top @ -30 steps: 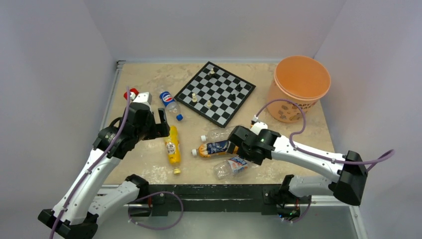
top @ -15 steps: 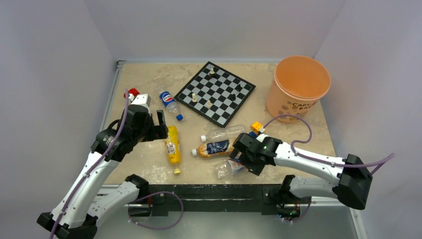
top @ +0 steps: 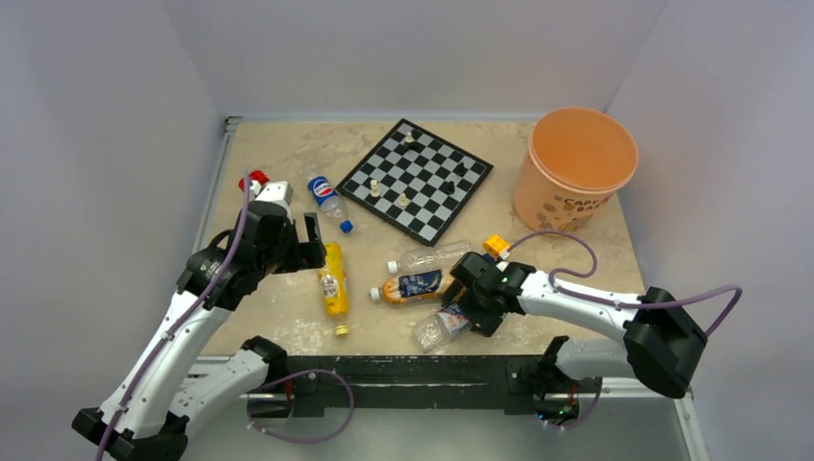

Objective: Put the plastic bottles in the bin

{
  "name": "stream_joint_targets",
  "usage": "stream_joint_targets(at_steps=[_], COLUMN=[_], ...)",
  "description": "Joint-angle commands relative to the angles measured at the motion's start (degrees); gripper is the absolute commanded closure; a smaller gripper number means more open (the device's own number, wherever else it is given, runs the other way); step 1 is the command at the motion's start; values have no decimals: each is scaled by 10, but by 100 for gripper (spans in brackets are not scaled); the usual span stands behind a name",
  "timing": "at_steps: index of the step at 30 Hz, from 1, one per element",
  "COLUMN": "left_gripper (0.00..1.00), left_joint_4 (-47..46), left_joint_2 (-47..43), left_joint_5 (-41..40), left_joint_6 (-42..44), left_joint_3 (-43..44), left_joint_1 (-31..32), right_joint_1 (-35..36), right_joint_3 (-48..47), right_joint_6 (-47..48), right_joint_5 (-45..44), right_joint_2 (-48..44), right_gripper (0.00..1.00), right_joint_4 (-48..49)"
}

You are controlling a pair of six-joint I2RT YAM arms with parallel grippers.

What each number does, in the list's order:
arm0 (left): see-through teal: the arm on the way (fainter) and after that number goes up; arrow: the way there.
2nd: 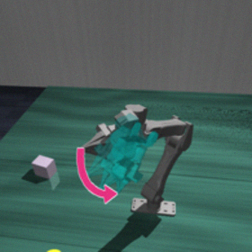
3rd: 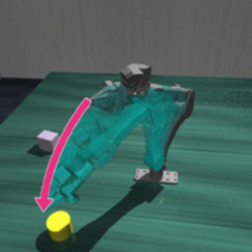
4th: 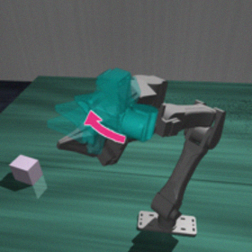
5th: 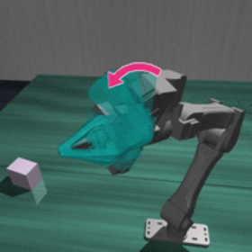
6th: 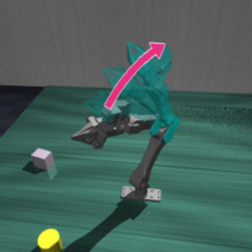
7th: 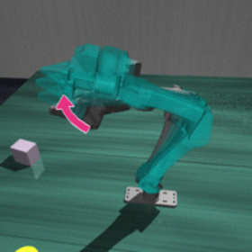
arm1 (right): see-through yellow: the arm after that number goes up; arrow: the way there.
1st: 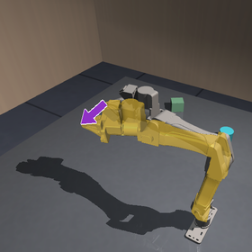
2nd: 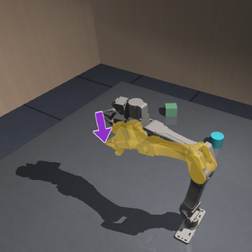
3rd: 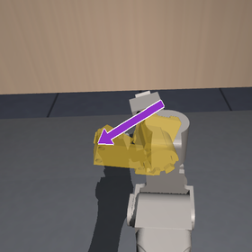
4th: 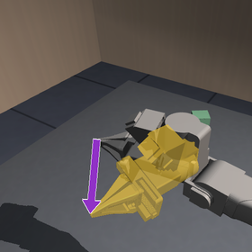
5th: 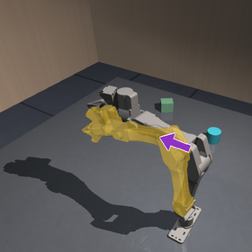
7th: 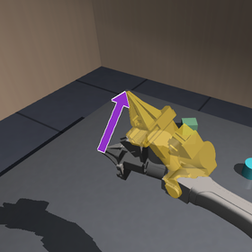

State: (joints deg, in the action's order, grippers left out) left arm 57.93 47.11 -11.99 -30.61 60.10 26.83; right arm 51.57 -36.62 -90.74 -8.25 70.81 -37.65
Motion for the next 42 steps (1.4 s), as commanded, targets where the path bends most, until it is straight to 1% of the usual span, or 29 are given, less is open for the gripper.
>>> stream_joint_targets(at_steps=[1, 4, 7, 8, 10, 12, 15, 18, 22, 24, 26, 28, 30, 32, 35, 38, 40, 42], left_gripper=[0, 0, 0, 0, 0, 0, 0, 0, 0, 0, 0, 0, 0, 0, 0, 0, 0, 0], left_joint_4=[-15, -18, -22, -22, -23, -22, -20, -19, -16, -13, -5, 10, 28, 33, 31, 42, 77, 97], left_joint_2=[4, 4, 7, 8, 11, 12, 12, 18, 27, 28, 30, 39, 53, 59, 54, 54, 69, 82], left_joint_5=[9, 10, 11, 11, 11, 11, 12, 16, 14, 10, 7, 6, 8, 14, 12, -5, -21, -18], left_joint_6=[10, 10, 11, 10, 11, 8, 7, 3, 0, -6, -22, -43, -59, -67, -70, -84, -106, -123], left_joint_3=[2, 1, -1, -2, -2, 0, 6, 16, 21, 20, 23, 33, 44, 49, 46, 46, 56, 58], left_joint_1=[2, 2, 2, 2, 2, 2, 2, 2, 2, 2, 2, 2, 2, 2, 2, 2, 2, 1], right_joint_1=[-5, -5, -5, -5, -4, 6, 47, 57, 55, 53, 45, 22, -30, -92, -192, -291, -357, -399], right_joint_3=[4, 2, 3, 5, 7, -18, -105, -205, -321, -374, -437, -505, -566, -587, -584, -613, -638, -650], right_joint_6=[-12, -13, -24, -28, -19, 13, 42, 96, 201, 299, 379, 439, 514, 578, 673, 717, 724, 723], right_joint_5=[7, -7, -30, -31, -32, -34, -94, -165, -260, -314, -359, -404, -412, -420, -407, -384, -356, -322], right_joint_2=[-5, -32, -57, -63, -76, -91, -115, -134, -146, -141, -121, -86, -56, -43, -44, -16, 8, 26], right_gripper=[15, 22, 37, 40, 43, 45, 45, 45, 46, 49, 50, 51, 52, 50, 49, 49, 49, 49], right_joint_4=[16, -3, -23, -27, -29, -38, -110, -162, -158, -122, -108, -114, -108, -68, 28, 61, 62, 69])
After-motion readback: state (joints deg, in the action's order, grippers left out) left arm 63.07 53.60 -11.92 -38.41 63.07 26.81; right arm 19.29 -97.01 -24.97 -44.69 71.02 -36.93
